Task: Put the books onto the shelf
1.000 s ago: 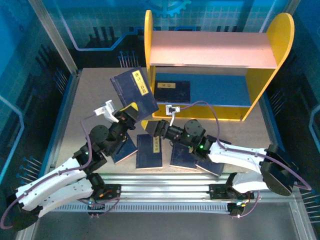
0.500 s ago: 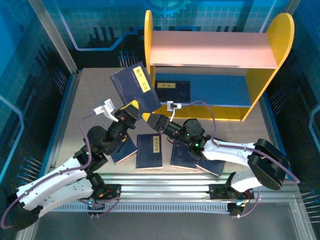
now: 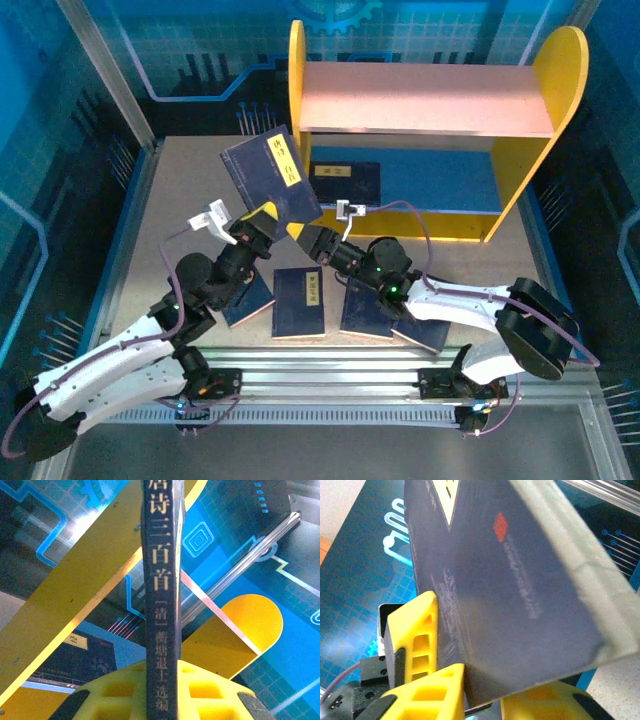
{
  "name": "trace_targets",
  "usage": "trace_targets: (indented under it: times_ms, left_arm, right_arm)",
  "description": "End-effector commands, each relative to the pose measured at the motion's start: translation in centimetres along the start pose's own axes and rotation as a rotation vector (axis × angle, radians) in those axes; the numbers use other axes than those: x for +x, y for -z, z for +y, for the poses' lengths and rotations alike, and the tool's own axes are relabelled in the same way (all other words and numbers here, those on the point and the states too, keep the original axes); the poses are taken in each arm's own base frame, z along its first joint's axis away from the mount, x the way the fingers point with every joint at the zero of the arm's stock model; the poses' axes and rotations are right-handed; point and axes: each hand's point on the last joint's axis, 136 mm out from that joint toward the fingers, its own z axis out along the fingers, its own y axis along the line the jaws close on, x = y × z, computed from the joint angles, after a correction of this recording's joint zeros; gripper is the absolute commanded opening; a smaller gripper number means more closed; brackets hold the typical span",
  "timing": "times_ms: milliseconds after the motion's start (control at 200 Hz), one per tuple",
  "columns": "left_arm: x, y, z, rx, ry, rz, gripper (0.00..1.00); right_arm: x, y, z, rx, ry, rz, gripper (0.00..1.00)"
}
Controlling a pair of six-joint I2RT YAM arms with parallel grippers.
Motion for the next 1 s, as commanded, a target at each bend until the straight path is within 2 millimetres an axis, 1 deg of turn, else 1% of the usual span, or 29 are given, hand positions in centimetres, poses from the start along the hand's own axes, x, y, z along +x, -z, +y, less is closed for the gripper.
trace_targets:
  times_ms: [0,80,100,200,205,235,255,285,330,360,395,485,525,585,625,645,655,690,751,821,896,996]
  left_arm:
    - [-1.0,0.2,-1.3,0.049,0.012,-0.025,0.00]
    - [-1.0,0.3,-1.2,0.040,0.008,-0.018,0.01]
    - [-1.0,0.2,-1.1,0.032,0.009,-0.017,0.09]
    - [-0.9,0.4,-0.8,0.009,-0.009,0.002,0.55]
    - [-0.9,0.4,-0.8,0.006,-0.011,0.004,0.57]
    - [-1.0,0.4,-0.7,-0.011,-0.025,0.017,0.72]
    - [-1.1,0.5,-0.5,-0.030,-0.037,0.029,0.79]
    - [-1.3,0.6,-0.2,-0.071,-0.059,0.049,0.82]
    - [-1.8,0.8,0.6,-0.146,-0.095,0.082,0.83]
    - [-2.4,1.0,1.1,-0.196,-0.118,0.098,0.84]
    - [-2.6,1.5,2.3,-0.269,-0.149,0.130,0.86]
    - [-4.1,2.8,3.8,-0.374,-0.212,0.193,0.91]
    - [-4.9,3.4,4.5,-0.421,-0.234,0.217,0.92]
    - [-5.9,4.3,5.3,-0.473,-0.254,0.255,0.92]
    - [-6.5,4.8,5.4,-0.490,-0.255,0.279,0.93]
    - [-6.6,4.9,5.5,-0.497,-0.256,0.293,0.93]
    - [-6.6,5.0,5.5,-0.498,-0.256,0.299,0.93]
    - [-6.6,5.1,5.3,-0.489,-0.252,0.327,0.93]
    - [-5.8,4.9,5.0,-0.459,-0.250,0.390,0.92]
    - [-3.9,4.3,4.6,-0.406,-0.236,0.487,0.92]
    - [-1.2,3.4,4.3,-0.343,-0.204,0.615,0.89]
    - [2.2,2.5,4.9,-0.305,-0.154,0.752,0.84]
  right_arm:
    - [-1.0,-0.4,-0.1,0.003,0.017,-0.028,0.19]
    - [-1.2,-0.2,-0.2,0.002,0.021,-0.034,0.15]
    - [-1.3,-0.2,-0.2,0.001,0.023,-0.036,0.14]
    - [-1.6,0.3,-0.2,0.005,0.053,-0.034,0.12]
    - [-1.7,0.4,-0.1,0.005,0.056,-0.033,0.11]
    - [-1.7,0.6,-0.2,0.017,0.082,-0.023,0.11]
    - [-1.6,0.7,-0.3,0.034,0.100,-0.013,0.10]
    - [-1.5,0.9,-0.6,0.064,0.122,0.003,0.09]
    - [-1.4,1.4,-0.8,0.098,0.169,0.022,0.09]
    - [-1.3,1.9,-1.2,0.138,0.198,0.041,0.08]
    - [-1.3,2.5,-1.5,0.169,0.231,0.056,0.08]
    - [-1.2,4.3,-2.0,0.235,0.303,0.113,0.08]
    - [-1.3,5.0,-1.9,0.251,0.331,0.151,0.08]
    - [-1.2,6.2,-1.8,0.276,0.369,0.211,0.08]
    - [-1.2,6.9,-1.8,0.293,0.385,0.251,0.08]
    - [-1.3,7.2,-1.4,0.284,0.395,0.268,0.08]
    - [-1.0,7.5,-1.7,0.297,0.393,0.288,0.08]
    - [-0.9,8.2,-1.7,0.301,0.397,0.331,0.08]
    - [-0.5,9.4,-1.5,0.301,0.395,0.403,0.09]
    - [0.1,10.6,-1.5,0.304,0.377,0.483,0.09]
    - [0.9,12.0,-1.6,0.303,0.353,0.549,0.09]
    - [1.8,13.2,-1.3,0.292,0.337,0.609,0.09]
